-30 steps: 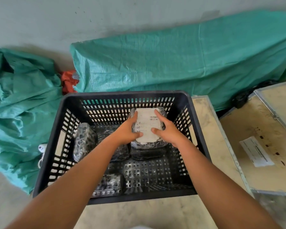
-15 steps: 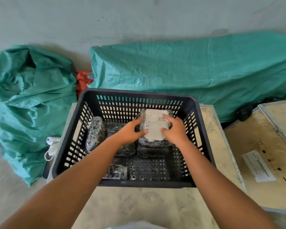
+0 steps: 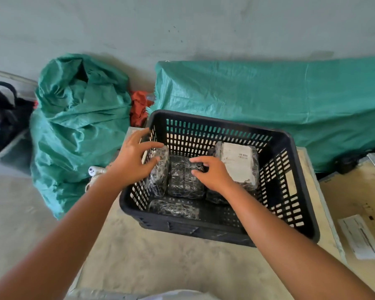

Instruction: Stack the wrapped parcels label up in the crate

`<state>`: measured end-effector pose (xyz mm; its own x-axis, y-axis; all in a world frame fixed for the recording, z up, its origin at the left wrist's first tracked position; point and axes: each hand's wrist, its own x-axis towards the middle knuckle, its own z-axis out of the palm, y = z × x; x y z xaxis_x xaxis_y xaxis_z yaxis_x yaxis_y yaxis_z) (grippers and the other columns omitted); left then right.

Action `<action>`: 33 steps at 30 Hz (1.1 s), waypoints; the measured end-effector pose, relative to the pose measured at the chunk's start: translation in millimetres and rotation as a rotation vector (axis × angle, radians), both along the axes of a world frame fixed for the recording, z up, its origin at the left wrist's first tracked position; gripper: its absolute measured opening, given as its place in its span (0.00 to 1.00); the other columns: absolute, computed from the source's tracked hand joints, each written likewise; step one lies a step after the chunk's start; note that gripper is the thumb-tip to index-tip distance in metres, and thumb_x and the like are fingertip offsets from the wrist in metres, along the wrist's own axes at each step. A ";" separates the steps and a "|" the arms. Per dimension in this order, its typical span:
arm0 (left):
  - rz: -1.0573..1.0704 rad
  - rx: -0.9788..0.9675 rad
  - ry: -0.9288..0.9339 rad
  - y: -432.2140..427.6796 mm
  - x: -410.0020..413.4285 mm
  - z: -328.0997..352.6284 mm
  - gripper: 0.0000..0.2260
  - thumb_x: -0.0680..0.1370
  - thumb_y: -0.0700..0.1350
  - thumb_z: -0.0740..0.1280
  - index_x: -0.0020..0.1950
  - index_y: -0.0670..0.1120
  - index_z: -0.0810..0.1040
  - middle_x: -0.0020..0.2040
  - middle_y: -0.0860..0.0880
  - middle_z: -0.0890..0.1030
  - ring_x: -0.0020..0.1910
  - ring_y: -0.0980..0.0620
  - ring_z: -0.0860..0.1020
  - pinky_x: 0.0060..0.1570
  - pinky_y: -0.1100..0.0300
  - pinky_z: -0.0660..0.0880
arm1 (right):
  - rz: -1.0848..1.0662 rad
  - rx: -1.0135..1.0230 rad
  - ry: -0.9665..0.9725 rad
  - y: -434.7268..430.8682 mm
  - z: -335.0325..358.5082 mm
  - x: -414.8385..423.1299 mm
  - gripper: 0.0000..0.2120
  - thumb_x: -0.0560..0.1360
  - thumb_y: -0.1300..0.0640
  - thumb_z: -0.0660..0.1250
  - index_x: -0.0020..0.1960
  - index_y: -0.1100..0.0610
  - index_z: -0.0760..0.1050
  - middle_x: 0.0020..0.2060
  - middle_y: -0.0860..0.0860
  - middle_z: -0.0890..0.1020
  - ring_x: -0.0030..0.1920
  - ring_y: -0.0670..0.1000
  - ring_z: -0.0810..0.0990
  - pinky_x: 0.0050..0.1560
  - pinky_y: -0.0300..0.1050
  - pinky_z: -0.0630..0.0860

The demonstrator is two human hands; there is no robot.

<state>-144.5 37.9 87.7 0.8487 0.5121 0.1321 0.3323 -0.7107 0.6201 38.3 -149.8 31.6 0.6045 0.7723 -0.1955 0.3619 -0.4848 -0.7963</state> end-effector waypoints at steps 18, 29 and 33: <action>0.018 -0.391 0.127 30.0 -15.7 -40.5 0.32 0.78 0.32 0.61 0.72 0.65 0.69 0.31 0.43 0.69 0.21 0.58 0.66 0.23 0.65 0.64 | 0.457 -0.559 -0.459 41.4 -121.2 -3.4 0.48 0.70 0.47 0.79 0.82 0.42 0.56 0.83 0.52 0.46 0.82 0.59 0.43 0.79 0.59 0.48; 0.142 -0.419 0.146 27.9 -11.1 -48.3 0.37 0.76 0.33 0.60 0.74 0.71 0.63 0.35 0.44 0.76 0.20 0.57 0.65 0.20 0.64 0.66 | 0.490 -0.623 -0.386 56.6 -117.2 -0.7 0.47 0.74 0.56 0.76 0.83 0.45 0.51 0.82 0.55 0.43 0.80 0.64 0.39 0.78 0.59 0.43; 0.146 -0.437 0.170 27.5 -11.2 -49.1 0.39 0.75 0.35 0.60 0.73 0.76 0.60 0.50 0.52 0.73 0.27 0.50 0.72 0.27 0.49 0.76 | 0.432 -0.505 -0.287 64.7 -87.9 11.0 0.44 0.69 0.55 0.79 0.81 0.52 0.62 0.79 0.57 0.65 0.78 0.61 0.64 0.77 0.53 0.61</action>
